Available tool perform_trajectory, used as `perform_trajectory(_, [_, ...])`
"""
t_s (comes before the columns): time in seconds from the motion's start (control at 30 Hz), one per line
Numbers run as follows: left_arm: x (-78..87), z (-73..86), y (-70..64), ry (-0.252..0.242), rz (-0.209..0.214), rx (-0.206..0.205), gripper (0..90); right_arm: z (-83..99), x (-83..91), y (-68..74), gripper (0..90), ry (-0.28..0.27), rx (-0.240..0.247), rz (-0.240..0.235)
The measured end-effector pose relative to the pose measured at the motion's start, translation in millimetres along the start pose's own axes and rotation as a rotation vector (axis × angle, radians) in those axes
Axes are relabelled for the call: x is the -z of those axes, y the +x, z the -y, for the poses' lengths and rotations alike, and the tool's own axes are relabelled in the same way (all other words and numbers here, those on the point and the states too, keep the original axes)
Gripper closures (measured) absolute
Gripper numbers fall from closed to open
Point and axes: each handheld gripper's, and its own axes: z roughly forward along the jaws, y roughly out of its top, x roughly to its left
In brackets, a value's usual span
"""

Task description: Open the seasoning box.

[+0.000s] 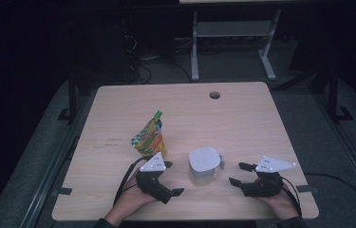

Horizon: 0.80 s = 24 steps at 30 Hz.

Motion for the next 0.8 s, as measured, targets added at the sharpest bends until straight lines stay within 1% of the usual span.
perform_trajectory(0.17, [-7.3,-8.1,1.9,-0.011,0.006,-0.024,0.1,1.1,-0.3,-1.0,29.8,0.001,-0.001,0.001])
perform_trajectory(0.23, [-10.2,-10.5,4.2,-0.027,0.013,-0.023,0.4,1.0,-0.1,-1.3,29.8,0.0,0.0,0.0])
perform_trajectory(0.27, [-10.2,-10.5,4.2,-0.027,0.013,-0.023,3.4,1.0,-0.1,-1.3,29.8,0.0,0.0,0.0])
perform_trajectory(0.3, [-12.5,-13.4,5.8,-0.028,0.012,-0.035,4.2,1.0,-0.4,-1.7,29.7,-0.001,0.001,0.0])
perform_trajectory(0.37, [-14.6,-16.0,6.9,-0.04,0.014,-0.036,4.7,1.4,-0.8,-1.7,29.7,0.002,-0.001,-0.001])
perform_trajectory(0.43, [-16.6,-19.3,8.4,-0.049,0.017,-0.05,5.2,1.8,-1.3,-1.7,29.7,0.003,-0.001,-0.002])
perform_trajectory(0.53, [-20.8,-23.3,9.0,-0.059,0.032,-0.048,5.9,2.0,-1.6,-1.5,29.7,0.005,0.002,-0.004])
perform_trajectory(0.6, [-23.6,-24.6,10.5,-0.066,0.042,-0.048,8.1,2.6,-1.2,-1.3,29.7,0.006,0.003,-0.004])
perform_trajectory(0.67, [-26.7,-25.6,11.1,-0.067,0.043,-0.048,9.6,2.9,-0.2,-1.6,29.7,0.006,0.002,-0.002])
perform_trajectory(0.7, [-27.5,-26.8,11.4,-0.059,0.044,-0.053,9.6,2.9,0.3,-1.9,29.7,0.004,0.002,-0.002])
perform_trajectory(0.8, [-27.8,-30.1,12.0,-0.073,0.048,-0.063,12.2,3.0,0.8,-2.4,29.7,0.003,0.001,0.002])
